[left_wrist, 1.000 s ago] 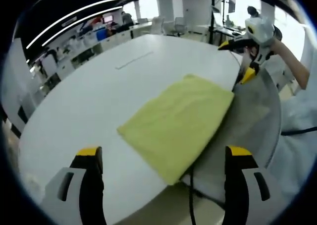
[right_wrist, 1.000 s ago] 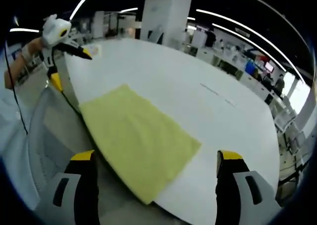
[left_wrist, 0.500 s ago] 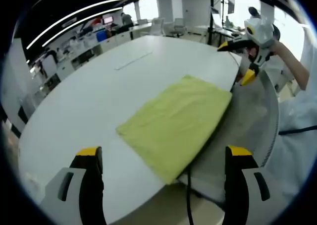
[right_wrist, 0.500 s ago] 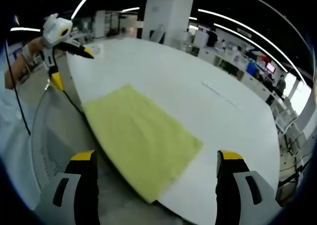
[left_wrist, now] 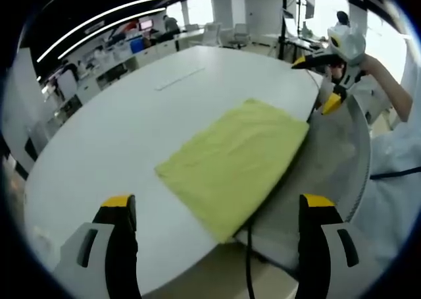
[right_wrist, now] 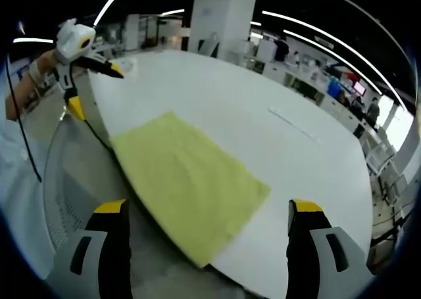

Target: Fold the garment on the visible template until the final outline fits inside the template.

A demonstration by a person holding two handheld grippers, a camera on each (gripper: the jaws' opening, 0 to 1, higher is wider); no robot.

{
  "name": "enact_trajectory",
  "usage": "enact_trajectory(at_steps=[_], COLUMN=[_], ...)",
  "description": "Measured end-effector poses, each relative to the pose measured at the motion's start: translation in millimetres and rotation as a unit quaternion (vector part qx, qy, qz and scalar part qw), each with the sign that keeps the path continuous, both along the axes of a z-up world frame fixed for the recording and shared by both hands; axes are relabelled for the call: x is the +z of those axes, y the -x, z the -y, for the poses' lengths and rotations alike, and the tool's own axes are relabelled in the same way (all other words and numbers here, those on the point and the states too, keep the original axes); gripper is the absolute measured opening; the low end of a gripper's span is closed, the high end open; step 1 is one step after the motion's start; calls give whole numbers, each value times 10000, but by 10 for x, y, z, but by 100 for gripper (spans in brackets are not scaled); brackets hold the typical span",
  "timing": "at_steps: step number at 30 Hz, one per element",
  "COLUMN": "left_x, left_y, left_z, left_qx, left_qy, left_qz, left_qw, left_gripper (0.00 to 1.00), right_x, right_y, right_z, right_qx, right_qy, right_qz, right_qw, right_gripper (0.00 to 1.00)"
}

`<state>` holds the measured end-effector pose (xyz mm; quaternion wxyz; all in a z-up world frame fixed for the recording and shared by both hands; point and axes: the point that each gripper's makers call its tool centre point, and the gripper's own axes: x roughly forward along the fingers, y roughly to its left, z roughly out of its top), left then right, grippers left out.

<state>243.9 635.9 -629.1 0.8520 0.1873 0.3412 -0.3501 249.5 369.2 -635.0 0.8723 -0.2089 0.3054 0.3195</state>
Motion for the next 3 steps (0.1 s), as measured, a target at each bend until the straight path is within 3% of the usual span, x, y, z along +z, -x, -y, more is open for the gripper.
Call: enact_trajectory(at_steps=[3], left_x=[7], left_y=[-2], left_z=[7], left_qx=[-2], left_qy=[3], left_qz=[42], left_qw=[10000], left_gripper=[100], right_x=[-7], right_y=[4], right_z=[-6], right_qx=[6], right_qy=[-6], right_qz=[-5], right_qw=[10000], right_gripper=[100])
